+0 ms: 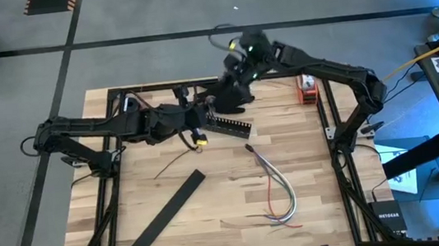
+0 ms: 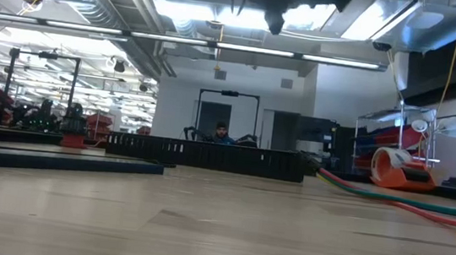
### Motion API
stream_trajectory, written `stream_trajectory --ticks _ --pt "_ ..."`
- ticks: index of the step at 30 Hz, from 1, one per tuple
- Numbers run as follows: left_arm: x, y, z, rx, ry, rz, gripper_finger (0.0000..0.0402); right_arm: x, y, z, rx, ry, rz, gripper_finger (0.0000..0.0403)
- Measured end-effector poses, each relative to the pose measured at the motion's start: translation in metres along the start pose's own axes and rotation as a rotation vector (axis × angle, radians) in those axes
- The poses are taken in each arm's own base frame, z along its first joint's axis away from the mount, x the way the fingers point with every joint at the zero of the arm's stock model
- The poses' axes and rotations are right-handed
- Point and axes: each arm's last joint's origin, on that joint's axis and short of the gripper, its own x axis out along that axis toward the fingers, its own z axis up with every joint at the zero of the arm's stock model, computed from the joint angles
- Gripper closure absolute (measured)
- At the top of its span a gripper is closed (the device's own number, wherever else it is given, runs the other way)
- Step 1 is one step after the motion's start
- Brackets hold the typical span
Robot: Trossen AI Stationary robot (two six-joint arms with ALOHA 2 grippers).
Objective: Ziptie cables
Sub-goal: Prepare the black zip tie
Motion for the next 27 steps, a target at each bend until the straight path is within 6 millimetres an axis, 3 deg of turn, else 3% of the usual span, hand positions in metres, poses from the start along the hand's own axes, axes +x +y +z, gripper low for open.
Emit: stream_trajectory --ticks 3,6,15,23,27 --pt "0.0 0.0 0.001 -0.003 -0.006 -0.003 0.0402 -0.015 -0.006 0.003 0.004 -0.027 -0.038 0.0251" --pt "0.0 0.0 0.001 -0.005 -0.005 0.003 0.0402 -0.015 -0.003 0.01 -0.009 -0.076 -0.002 0.0251" --pt "0.001 0.002 0.0 -0.021 -0.003 0.011 0.0402 0.019 0.023 0.013 0.025 -0.081 0.105 0.0251" --pt "0.002 0.001 -0.001 -0.022 0.005 0.01 0.0401 0.031 0.035 0.011 0.014 -0.074 0.103 0.0253" --pt "0.002 0.002 -0.001 -0.03 0.002 0.012 0.0401 0.032 0.035 0.011 0.011 -0.082 0.086 0.029"
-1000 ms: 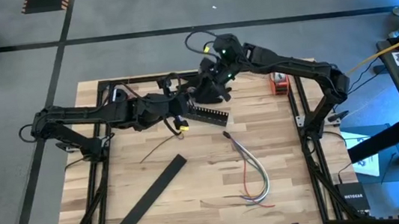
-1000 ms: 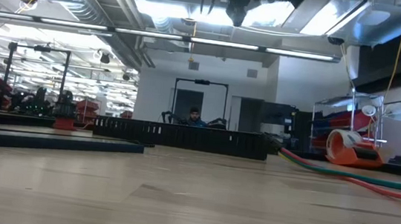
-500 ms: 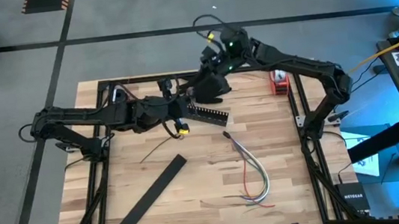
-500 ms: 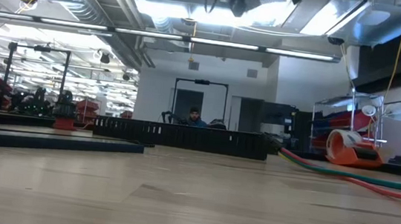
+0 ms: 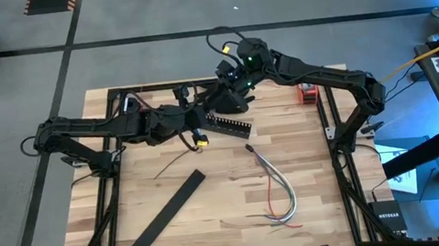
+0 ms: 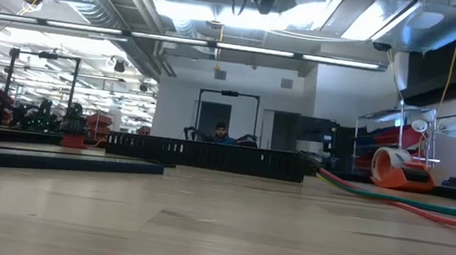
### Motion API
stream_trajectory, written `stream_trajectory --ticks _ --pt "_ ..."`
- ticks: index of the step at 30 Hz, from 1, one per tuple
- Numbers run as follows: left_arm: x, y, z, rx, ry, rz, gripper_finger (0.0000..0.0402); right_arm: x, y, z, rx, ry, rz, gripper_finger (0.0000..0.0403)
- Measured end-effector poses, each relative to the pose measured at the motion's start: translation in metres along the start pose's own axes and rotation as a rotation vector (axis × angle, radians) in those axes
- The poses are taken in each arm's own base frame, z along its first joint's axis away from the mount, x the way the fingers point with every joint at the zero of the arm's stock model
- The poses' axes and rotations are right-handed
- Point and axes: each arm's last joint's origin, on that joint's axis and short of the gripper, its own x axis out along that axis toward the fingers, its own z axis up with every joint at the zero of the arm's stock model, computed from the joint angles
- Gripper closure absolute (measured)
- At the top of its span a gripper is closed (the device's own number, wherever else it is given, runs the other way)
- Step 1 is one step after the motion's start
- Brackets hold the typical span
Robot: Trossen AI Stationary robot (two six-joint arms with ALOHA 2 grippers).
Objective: Ziptie cables
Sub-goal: Prepare the black zip tie
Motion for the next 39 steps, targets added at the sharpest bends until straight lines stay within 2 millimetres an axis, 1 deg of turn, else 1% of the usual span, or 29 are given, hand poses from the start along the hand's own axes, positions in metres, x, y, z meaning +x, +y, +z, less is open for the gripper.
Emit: stream_trajectory --ticks 2,4,5,7,8,11,14,17,19,21,24,25,27,30,32,34,36,39 --pt "0.0 0.0 0.0 -0.015 -0.001 0.002 0.0401 0.0 0.0 0.0 -0.011 -0.001 -0.004 0.033" --pt "0.0 0.0 0.0 -0.027 0.001 0.006 0.0402 0.0 0.0 0.0 -0.068 0.0 -0.004 0.0377" --pt "0.0 0.0 0.0 -0.039 0.001 0.006 0.0402 0.001 -0.001 0.0 -0.104 0.0 -0.007 0.0389" --pt "0.0 0.0 -0.001 -0.081 0.007 0.004 0.0402 -0.001 0.0 0.002 -0.188 -0.015 -0.04 0.0392" --pt "0.0 0.0 -0.001 -0.125 0.007 -0.002 0.0402 -0.006 0.002 0.004 -0.255 -0.029 -0.068 0.0395" --pt "0.0 -0.002 -0.002 -0.265 0.007 -0.058 0.0402 -0.023 0.016 0.015 -0.503 -0.078 -0.177 0.0401" --pt "-0.003 -0.008 -0.006 -0.292 0.057 -0.101 0.0402 -0.039 0.035 0.025 -0.684 -0.126 -0.257 0.0402" --pt "-0.006 -0.014 -0.012 -0.257 0.117 -0.126 0.0402 -0.052 0.049 0.03 -0.746 -0.156 -0.314 0.0402" --pt "-0.008 -0.016 -0.014 -0.236 0.137 -0.118 0.0402 -0.059 0.053 0.032 -0.748 -0.167 -0.324 0.0402" --pt "-0.008 -0.016 -0.012 -0.222 0.124 -0.116 0.0402 -0.061 0.056 0.032 -0.721 -0.171 -0.322 0.0401" --pt "-0.006 -0.013 -0.011 -0.214 0.105 -0.106 0.0402 -0.061 0.053 0.029 -0.547 -0.159 -0.367 0.0394" --pt "-0.006 -0.013 -0.012 -0.21 0.112 -0.106 0.0402 -0.062 0.053 0.026 -0.487 -0.132 -0.388 0.0388" --pt "-0.006 -0.013 -0.014 -0.208 0.133 -0.11 0.0402 -0.07 0.052 0.021 -0.373 -0.029 -0.475 0.0371" --pt "-0.009 -0.014 -0.02 -0.22 0.194 -0.121 0.0402 -0.087 0.063 0.018 -0.303 0.107 -0.619 0.0336" --pt "-0.012 -0.017 -0.027 -0.233 0.268 -0.135 0.0402 -0.096 0.069 0.014 -0.268 0.204 -0.702 0.0316" --pt "-0.016 -0.022 -0.039 -0.258 0.374 -0.18 0.0402 -0.1 0.069 0.003 -0.213 0.32 -0.739 0.03" --pt "-0.02 -0.029 -0.053 -0.282 0.492 -0.236 0.0402 -0.097 0.063 -0.008 -0.16 0.394 -0.745 0.0292" --pt "-0.024 -0.04 -0.071 -0.321 0.621 -0.298 0.0401 -0.089 0.05 -0.026 -0.099 0.441 -0.735 0.0288"
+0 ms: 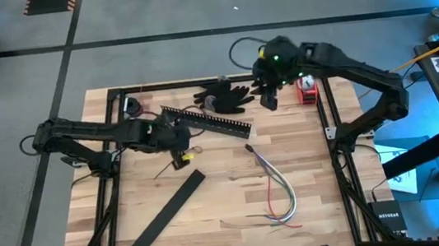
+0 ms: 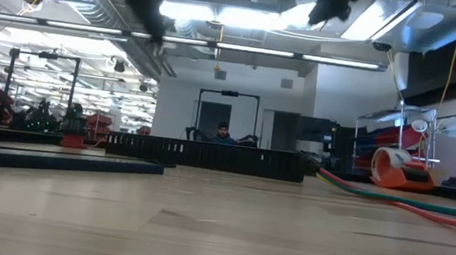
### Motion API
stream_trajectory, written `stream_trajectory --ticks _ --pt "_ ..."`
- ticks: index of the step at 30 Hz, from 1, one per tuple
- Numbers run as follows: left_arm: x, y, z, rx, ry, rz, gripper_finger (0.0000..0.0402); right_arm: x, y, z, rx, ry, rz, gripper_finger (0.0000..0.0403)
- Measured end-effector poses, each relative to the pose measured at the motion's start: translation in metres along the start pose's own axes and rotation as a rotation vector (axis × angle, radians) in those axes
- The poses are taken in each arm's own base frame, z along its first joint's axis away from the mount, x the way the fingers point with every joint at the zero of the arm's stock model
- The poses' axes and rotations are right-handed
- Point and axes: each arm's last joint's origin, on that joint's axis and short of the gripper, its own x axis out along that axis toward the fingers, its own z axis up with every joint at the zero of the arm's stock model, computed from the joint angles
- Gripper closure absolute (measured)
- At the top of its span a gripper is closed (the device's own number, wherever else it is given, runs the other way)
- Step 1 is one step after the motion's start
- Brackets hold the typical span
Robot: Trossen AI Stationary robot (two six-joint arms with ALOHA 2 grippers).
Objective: Ziptie cables
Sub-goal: Prepare the black zip tie, then wrap the cable wires together using the black zip tie
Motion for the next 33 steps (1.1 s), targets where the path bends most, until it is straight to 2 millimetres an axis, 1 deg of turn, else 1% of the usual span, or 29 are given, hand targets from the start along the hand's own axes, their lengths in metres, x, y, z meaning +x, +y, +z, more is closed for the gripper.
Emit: stream_trajectory --ticks 4,8,11,14,17,20,22,24,26,29,31,33 --pt "0.011 -0.004 -0.014 -0.032 0.095 -0.05 0.0402 0.037 -0.002 -0.016 0.008 0.024 0.028 0.0288" --pt "0.021 -0.006 -0.024 -0.086 0.152 -0.067 0.0401 0.071 -0.002 -0.029 0.001 -0.052 0.111 0.0288" --pt "0.028 -0.006 -0.028 -0.151 0.171 -0.074 0.0391 0.088 -0.002 -0.035 -0.01 -0.119 0.164 0.0288" --pt "0.034 -0.003 -0.032 -0.195 0.225 -0.113 0.0361 0.097 -0.001 -0.038 -0.024 -0.186 0.208 0.0287" --pt "0.036 0.002 -0.03 -0.282 0.285 -0.21 0.032 0.1 -0.001 -0.035 -0.042 -0.254 0.213 0.0287" --pt "0.029 0.008 -0.019 -0.345 0.309 -0.324 0.0277 0.098 -0.002 -0.029 -0.067 -0.327 0.202 0.0287" --pt "0.023 0.011 -0.015 -0.358 0.313 -0.343 0.0254 0.096 -0.003 -0.024 -0.078 -0.379 0.187 0.0287" --pt "0.016 0.015 -0.012 -0.347 0.289 -0.322 0.0237 0.094 -0.003 -0.021 -0.058 -0.388 0.189 0.0287" --pt "0.006 0.018 -0.012 -0.322 0.256 -0.28 0.0228 0.089 -0.003 -0.018 -0.014 -0.352 0.171 0.0287" --pt "-0.012 0.021 -0.016 -0.274 0.157 -0.215 0.0224 0.075 -0.003 -0.017 0.018 -0.221 0.132 0.0286" --pt "-0.026 0.023 -0.019 -0.243 0.078 -0.175 0.0226 0.063 -0.002 -0.016 0.026 -0.123 0.104 0.0277" --pt "-0.037 0.025 -0.022 -0.211 0.002 -0.143 0.023 0.054 0.003 -0.019 0.041 -0.026 0.088 0.0259"
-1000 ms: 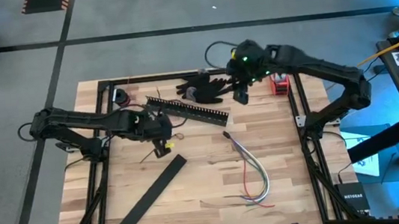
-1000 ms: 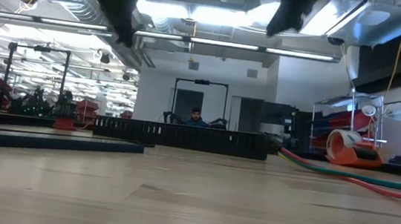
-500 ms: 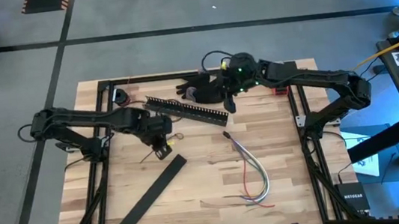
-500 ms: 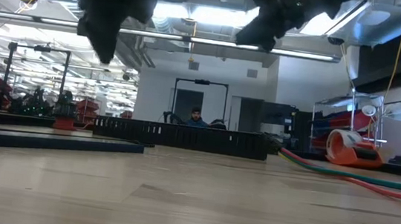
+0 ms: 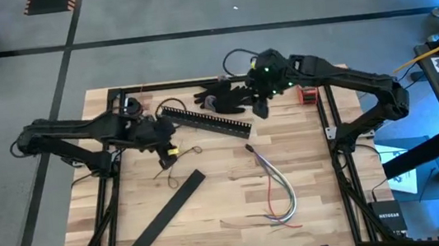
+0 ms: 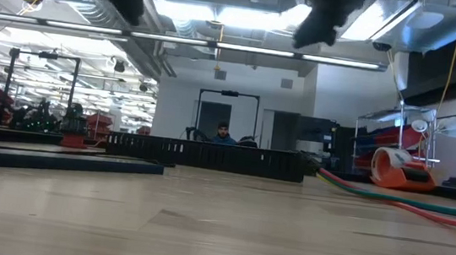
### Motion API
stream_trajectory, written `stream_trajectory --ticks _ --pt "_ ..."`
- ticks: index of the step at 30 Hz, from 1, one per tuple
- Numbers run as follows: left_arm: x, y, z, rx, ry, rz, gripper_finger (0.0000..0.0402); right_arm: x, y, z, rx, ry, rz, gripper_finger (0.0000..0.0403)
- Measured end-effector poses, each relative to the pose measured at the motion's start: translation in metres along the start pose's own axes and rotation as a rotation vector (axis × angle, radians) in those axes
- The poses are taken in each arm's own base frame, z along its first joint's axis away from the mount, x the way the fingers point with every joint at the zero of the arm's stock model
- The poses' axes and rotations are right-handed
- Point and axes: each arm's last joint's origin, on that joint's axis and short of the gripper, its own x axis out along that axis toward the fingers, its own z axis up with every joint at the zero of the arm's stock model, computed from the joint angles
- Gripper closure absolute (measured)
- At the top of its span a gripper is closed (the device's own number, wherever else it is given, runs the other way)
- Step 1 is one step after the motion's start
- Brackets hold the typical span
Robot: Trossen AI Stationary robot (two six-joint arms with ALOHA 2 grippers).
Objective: Ziptie cables
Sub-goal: Wrap the cable wires together using the black zip tie
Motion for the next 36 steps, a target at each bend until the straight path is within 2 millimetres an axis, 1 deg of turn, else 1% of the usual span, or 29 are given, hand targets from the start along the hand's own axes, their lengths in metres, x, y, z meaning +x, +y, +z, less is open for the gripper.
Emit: stream_trajectory --ticks 2,5,7,9,12,16,20,24,28,32,34,36 --pt "-0.009 0.002 -0.001 0.039 -0.058 0.015 0.0233 -0.002 0.007 -0.009 0.035 0.109 -0.004 0.0233" --pt "-0.014 0.004 -0.003 0.075 -0.14 -0.006 0.0237 0.005 0.021 -0.029 0.123 0.282 0.035 0.0191" --pt "-0.014 0.006 -0.005 0.093 -0.182 -0.022 0.024 0.018 0.031 -0.045 0.157 0.356 0.039 0.0167" --pt "-0.011 0.005 -0.006 0.117 -0.201 -0.029 0.0242 0.035 0.04 -0.062 0.161 0.397 0.002 0.015" --pt "-0.006 0.005 -0.009 0.119 -0.206 -0.031 0.0242 0.061 0.05 -0.088 0.172 0.399 -0.043 0.0138" --pt "0.001 0.005 -0.013 0.127 -0.184 -0.024 0.0243 0.088 0.061 -0.122 0.222 0.362 -0.04 0.0141" --pt "0.002 0.003 -0.01 0.116 -0.217 -0.039 0.0243 0.105 0.071 -0.147 0.263 0.296 -0.053 0.0152" --pt "0.001 0.0 -0.004 0.112 -0.278 -0.064 0.0243 0.117 0.084 -0.161 0.242 0.205 0.005 0.0162" --pt "0.004 -0.005 0.002 0.106 -0.318 -0.08 0.0243 0.131 0.087 -0.183 0.203 0.206 -0.051 0.0169" --pt "0.01 -0.01 0.007 0.075 -0.334 -0.094 0.0243 0.14 0.087 -0.194 0.176 0.239 -0.134 0.0185" --pt "0.015 -0.013 0.009 0.067 -0.328 -0.094 0.0243 0.144 0.087 -0.195 0.174 0.236 -0.131 0.0205" --pt "0.021 -0.015 0.009 0.052 -0.309 -0.1 0.0243 0.148 0.088 -0.195 0.151 0.23 -0.116 0.0233"
